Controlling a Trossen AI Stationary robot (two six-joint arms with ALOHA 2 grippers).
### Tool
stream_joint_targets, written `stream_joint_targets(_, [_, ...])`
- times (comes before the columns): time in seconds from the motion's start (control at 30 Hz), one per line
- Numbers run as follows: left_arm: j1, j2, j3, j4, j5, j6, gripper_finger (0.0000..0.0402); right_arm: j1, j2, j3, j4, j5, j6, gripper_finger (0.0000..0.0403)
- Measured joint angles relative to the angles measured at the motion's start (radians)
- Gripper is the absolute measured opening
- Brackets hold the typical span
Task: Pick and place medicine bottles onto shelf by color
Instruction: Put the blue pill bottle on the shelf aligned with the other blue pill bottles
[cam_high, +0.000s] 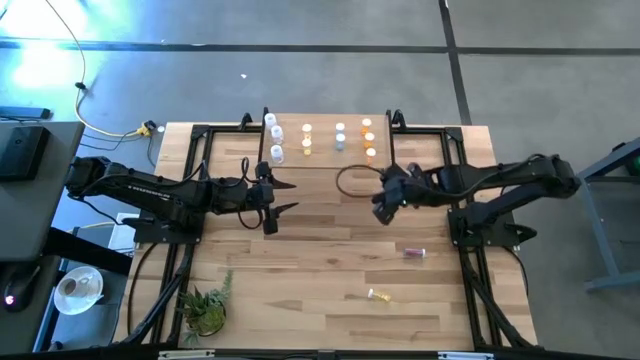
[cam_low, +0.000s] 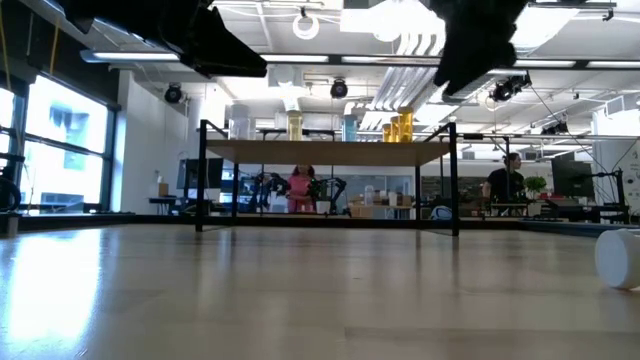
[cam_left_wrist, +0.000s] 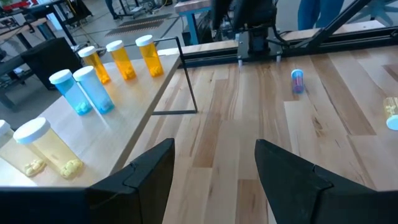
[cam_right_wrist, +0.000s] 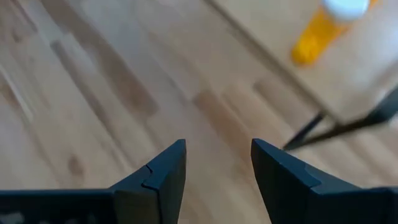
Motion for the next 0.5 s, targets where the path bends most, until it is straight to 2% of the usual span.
stream_joint_targets(0.23, [0.000,0.000,0.000,-0.001,0.000,0.002,0.0211,0.129,0.002,-0.007,-0.081,-0.001,0.177,0.0173])
stream_joint_targets(0.5, [0.000,0.000,0.000,-0.021,0.000,0.003,0.0211,0.245,0.016,-0.007,-0.121,-0.001,0.304,0.0173])
